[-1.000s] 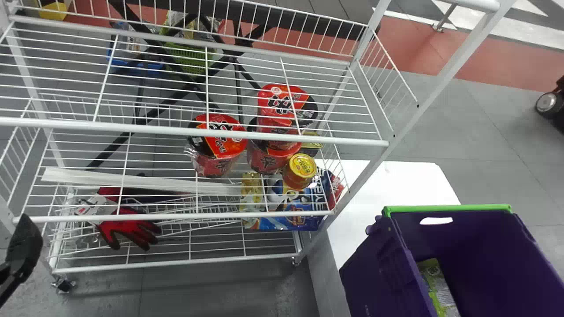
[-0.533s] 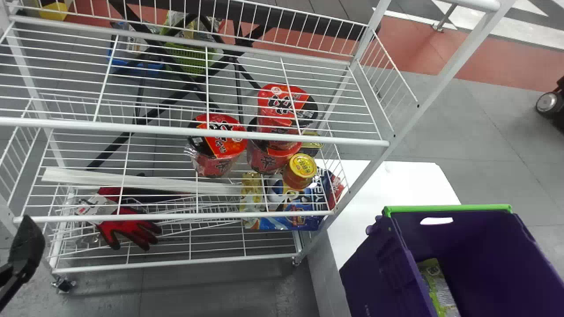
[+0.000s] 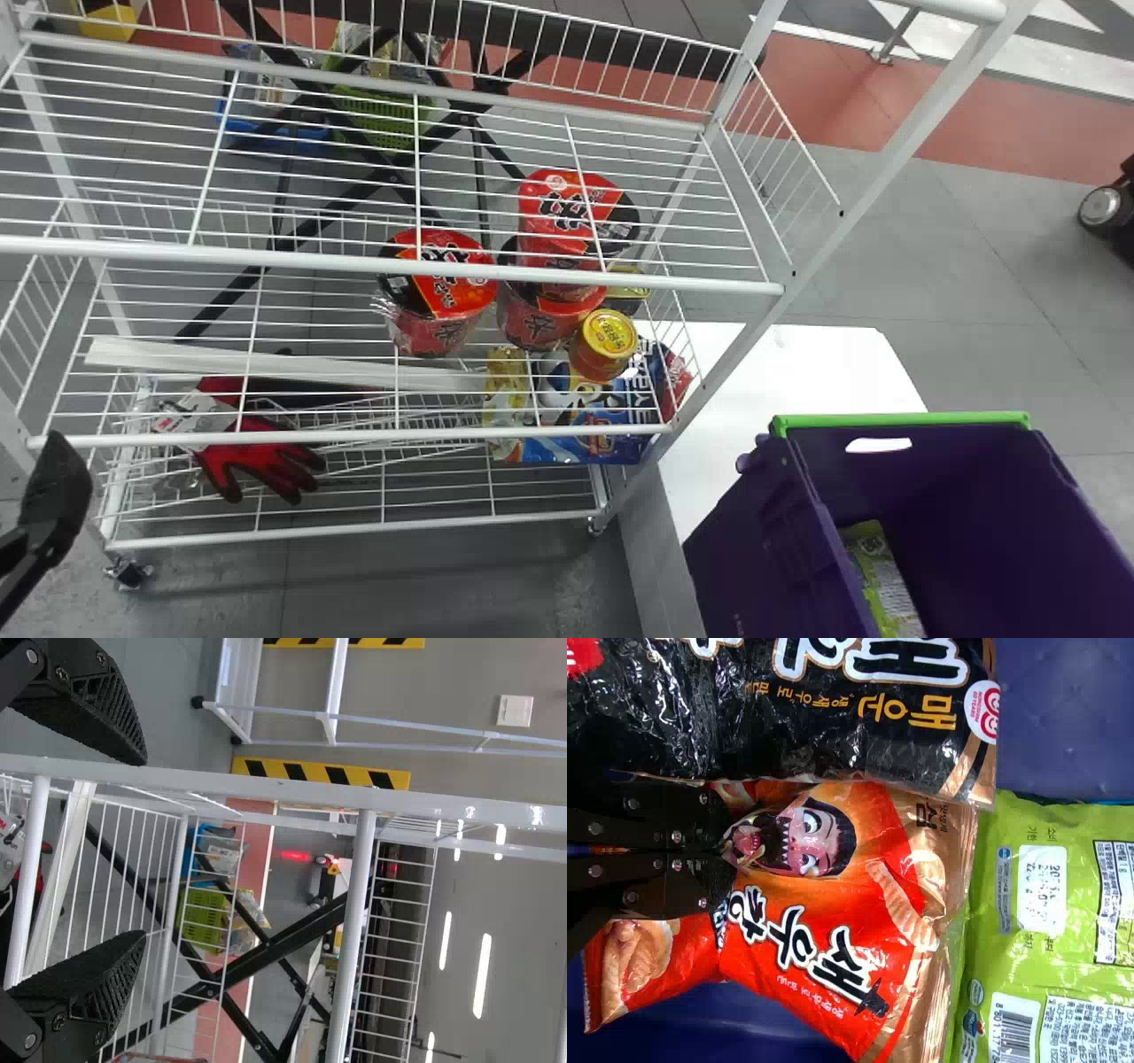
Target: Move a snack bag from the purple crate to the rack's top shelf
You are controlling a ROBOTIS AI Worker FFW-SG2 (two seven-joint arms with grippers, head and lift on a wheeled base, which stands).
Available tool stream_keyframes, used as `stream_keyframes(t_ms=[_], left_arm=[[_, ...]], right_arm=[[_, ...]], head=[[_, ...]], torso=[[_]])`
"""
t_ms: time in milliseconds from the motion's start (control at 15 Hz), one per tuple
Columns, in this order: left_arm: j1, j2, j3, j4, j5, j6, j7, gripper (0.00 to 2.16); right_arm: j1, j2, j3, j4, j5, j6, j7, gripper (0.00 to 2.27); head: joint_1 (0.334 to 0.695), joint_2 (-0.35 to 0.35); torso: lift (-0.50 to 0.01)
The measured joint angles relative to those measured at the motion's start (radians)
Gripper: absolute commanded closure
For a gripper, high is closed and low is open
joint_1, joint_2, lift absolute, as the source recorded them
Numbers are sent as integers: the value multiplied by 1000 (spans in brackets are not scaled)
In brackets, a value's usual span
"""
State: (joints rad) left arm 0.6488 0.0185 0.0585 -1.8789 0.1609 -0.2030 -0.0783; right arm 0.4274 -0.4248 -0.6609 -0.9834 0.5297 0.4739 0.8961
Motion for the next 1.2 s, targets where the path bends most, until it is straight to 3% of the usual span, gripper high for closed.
stream_keyframes(t_ms=[533, 1000, 1200], left_arm=[[0, -2, -14, -5, -5, 5, 6, 134], [3, -2, -22, -13, -11, 15, 10, 134], [4, -2, -27, -17, -16, 16, 11, 134]], right_arm=[[60, 6, -72, -128, 41, 115, 29, 2108], [63, 7, -99, -138, 34, 96, -27, 2108], [64, 3, -140, -138, 5, 58, 11, 2108]], head=[[695, -350], [695, -350], [695, -350]], torso=[[-429], [-402], [-390]])
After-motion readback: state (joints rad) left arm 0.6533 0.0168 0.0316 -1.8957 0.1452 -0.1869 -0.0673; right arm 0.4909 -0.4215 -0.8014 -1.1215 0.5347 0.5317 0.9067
